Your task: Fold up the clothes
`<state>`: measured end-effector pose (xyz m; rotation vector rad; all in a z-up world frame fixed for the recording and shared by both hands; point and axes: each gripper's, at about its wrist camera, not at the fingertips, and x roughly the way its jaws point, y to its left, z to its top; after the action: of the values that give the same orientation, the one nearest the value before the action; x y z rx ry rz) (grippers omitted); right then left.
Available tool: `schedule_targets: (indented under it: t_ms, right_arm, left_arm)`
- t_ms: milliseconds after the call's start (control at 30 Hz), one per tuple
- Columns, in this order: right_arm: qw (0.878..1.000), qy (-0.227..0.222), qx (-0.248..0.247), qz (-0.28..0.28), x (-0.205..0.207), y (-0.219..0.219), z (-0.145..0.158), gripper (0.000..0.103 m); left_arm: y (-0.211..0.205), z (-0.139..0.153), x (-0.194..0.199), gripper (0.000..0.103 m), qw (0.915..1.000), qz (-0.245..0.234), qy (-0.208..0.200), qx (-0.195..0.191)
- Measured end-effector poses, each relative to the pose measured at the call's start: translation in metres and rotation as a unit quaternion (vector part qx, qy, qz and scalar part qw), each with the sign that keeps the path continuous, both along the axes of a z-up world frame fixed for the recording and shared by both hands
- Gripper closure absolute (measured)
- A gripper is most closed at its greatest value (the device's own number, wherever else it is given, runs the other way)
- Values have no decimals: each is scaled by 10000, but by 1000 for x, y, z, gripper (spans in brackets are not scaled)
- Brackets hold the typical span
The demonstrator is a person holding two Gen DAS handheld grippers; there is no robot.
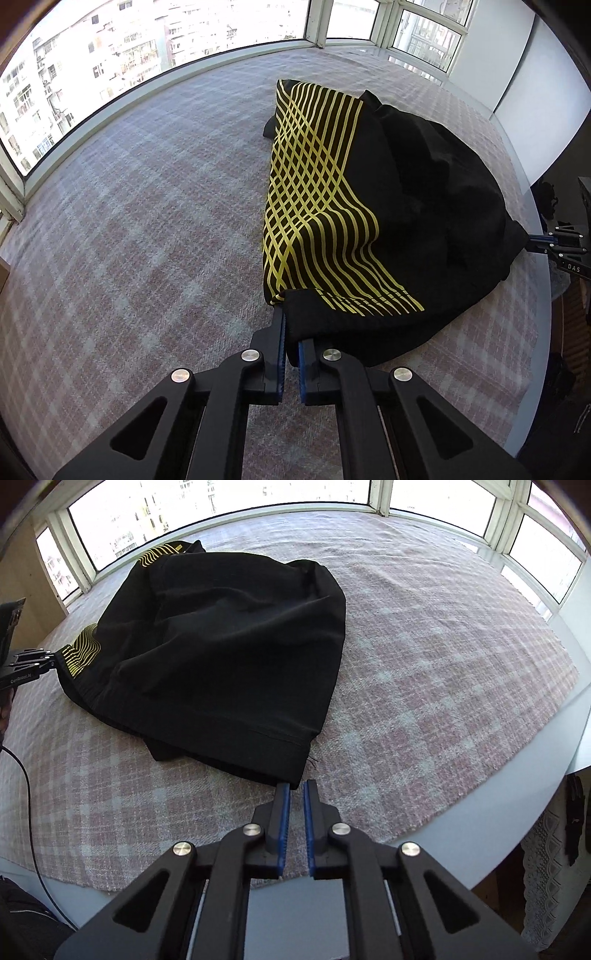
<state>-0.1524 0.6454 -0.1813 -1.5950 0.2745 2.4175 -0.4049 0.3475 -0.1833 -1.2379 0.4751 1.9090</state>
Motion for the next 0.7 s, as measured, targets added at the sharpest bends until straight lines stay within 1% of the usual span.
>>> schedule_targets:
  t_ms: [133,233,300,367,433,467,533,600,633,700]
  right_arm:
    - [9999,-108,79,90,-6,-2,-4,95]
    - [9998,-75,162,71,-6,-6,-2,93]
    - [9997,-55,218,48,-8,-5,-1,89]
    - [9995,-52,301,38,-11,-4,0,80]
    - [9994,-32,327,52,-13,-3,0,77]
    - [9994,-20,333,56,-15,-2,0,77]
    - [9999,65,54,-75,-15,6,0,78]
    - [9977,296,-523,-327,-13,21,0,88]
    - [9965,355,-631,-422,-12,26,0,92]
    - [9964,430,-578,-441,-12,28,6,92]
  left_arm:
    - [2,-1,-2,99,10000,22,-22,3]
    - [-3,-1,6,99,10000,-10,-11,0]
    - [-4,-1,9,99,10000,-21,-23,-10]
    - [-4,-3,8,99,10000,-8,-58,-5]
    - [-5,-5,6,99,9999,24,-100,15]
    - [-5,-6,5,99,9999,33,-120,29]
    - [-5,-7,4,99,9999,30,-146,64]
    - [-7,-7,2,99,9997,26,-214,150]
    - [-8,-7,1,99,9995,35,-247,195]
    - [-10,-6,0,99,9992,67,-287,275]
